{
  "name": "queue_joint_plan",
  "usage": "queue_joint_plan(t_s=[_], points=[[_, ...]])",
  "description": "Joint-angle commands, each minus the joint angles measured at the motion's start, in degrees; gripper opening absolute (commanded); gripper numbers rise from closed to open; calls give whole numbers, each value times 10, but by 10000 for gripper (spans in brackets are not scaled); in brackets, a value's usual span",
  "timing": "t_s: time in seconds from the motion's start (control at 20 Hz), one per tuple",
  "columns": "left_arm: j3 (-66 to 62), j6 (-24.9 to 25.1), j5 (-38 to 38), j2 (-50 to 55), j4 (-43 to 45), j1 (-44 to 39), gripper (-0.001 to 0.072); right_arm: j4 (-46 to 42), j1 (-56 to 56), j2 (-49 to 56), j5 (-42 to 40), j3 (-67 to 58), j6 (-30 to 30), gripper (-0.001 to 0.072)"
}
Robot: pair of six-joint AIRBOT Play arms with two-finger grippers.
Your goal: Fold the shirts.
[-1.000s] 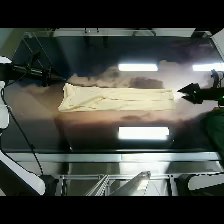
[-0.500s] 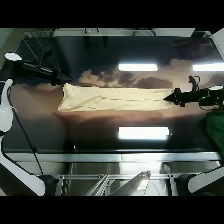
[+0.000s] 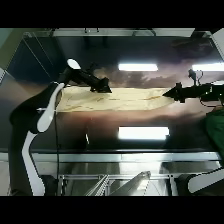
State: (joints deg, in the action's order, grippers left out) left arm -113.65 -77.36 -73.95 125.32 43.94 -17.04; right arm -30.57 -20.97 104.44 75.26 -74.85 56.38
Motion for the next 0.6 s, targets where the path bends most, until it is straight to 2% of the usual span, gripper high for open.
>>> queue_joint_plan(t_s=[0.0,0.2,0.25,0.4,0.45,0.55], points=[[-55,-48,15,55,50,-59,9,7,1,-17,43,-1,0,17],[-22,-63,4,54,35,-54,11,18,1,-73,70,-2,1,17],[-28,-55,-1,54,-9,-50,16,31,1,-94,73,-2,0,17],[-52,30,-2,14,-237,-17,6,84,22,-157,65,-4,1,17],[-52,43,-2,-15,-291,0,6,97,38,-176,51,-5,6,17],[-52,43,-25,-85,-342,52,6,103,93,-202,-4,-5,18,17]])
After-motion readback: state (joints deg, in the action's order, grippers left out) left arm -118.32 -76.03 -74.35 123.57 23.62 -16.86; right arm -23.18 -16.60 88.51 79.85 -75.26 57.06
